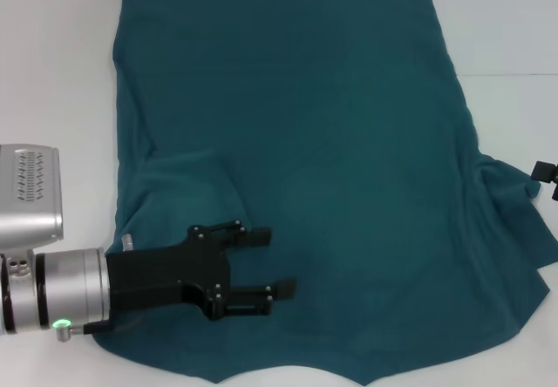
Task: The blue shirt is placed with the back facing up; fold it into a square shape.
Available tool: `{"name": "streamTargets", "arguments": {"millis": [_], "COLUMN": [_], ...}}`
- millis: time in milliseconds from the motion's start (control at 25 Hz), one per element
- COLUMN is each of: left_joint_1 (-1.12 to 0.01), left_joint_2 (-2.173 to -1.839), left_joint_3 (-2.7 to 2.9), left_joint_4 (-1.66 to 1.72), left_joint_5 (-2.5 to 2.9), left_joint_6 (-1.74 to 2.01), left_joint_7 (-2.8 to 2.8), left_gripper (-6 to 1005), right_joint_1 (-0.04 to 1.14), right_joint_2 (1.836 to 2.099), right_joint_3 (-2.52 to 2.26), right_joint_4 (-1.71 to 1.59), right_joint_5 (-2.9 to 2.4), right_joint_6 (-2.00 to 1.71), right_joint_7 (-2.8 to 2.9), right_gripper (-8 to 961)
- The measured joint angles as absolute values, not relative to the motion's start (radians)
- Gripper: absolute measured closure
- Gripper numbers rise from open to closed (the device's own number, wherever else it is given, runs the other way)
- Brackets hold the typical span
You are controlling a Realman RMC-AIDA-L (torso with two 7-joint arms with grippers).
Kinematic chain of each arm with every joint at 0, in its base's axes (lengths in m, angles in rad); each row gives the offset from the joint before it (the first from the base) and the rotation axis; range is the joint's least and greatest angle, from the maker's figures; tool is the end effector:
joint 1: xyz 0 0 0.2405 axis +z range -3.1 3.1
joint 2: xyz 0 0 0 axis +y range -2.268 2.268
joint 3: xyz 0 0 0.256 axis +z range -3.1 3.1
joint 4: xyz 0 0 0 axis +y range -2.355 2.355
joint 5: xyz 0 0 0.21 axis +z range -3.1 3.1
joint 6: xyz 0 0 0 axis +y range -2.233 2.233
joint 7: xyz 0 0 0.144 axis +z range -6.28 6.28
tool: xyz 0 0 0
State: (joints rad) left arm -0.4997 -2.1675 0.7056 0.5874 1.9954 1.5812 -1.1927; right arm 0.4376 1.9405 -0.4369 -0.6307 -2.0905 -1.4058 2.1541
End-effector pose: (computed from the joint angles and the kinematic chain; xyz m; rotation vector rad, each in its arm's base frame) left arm -0.2502 0.2993 -0.0481 -2.7971 -0.5015 -0.8165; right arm 0.3558 0.3275 0.0844 -1.9375 1.7067 0.7847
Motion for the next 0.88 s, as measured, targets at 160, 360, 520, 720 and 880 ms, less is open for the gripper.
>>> {"name": "streamTargets", "arguments": {"millis": [160,360,520,720,880], "left_joint_1": [-0.499,-0.502,-0.502,-0.5,-0.498], "left_joint_2": [-2.167,-2.166,-2.166,-2.166,-2.167], "left_joint_3": [0.705,0.703,0.702,0.701,0.702], "left_joint_4": [0.587,0.587,0.587,0.584,0.582], "left_joint_5": [1.996,1.996,1.996,1.996,1.996], "left_joint_6": [1.578,1.575,1.572,1.563,1.562], "left_joint_7": [-1.192,-1.196,-1.198,-1.198,-1.199], "left_gripper": [172,171,171,171,172], "right_joint_1": [0.442,0.445,0.447,0.443,0.44], "right_joint_2": [1.945,1.952,1.953,1.954,1.955], "right_joint_3": [-0.491,-0.544,-0.553,-0.555,-0.555], "right_joint_4": [-0.626,-0.624,-0.623,-0.623,-0.622], "right_joint_5": [-2.091,-2.095,-2.114,-2.117,-2.117], "right_joint_6": [-1.347,-1.29,-1.269,-1.258,-1.238], "right_joint_7": [2.152,2.146,2.144,2.131,2.124], "right_gripper": [74,74,74,74,74]}}
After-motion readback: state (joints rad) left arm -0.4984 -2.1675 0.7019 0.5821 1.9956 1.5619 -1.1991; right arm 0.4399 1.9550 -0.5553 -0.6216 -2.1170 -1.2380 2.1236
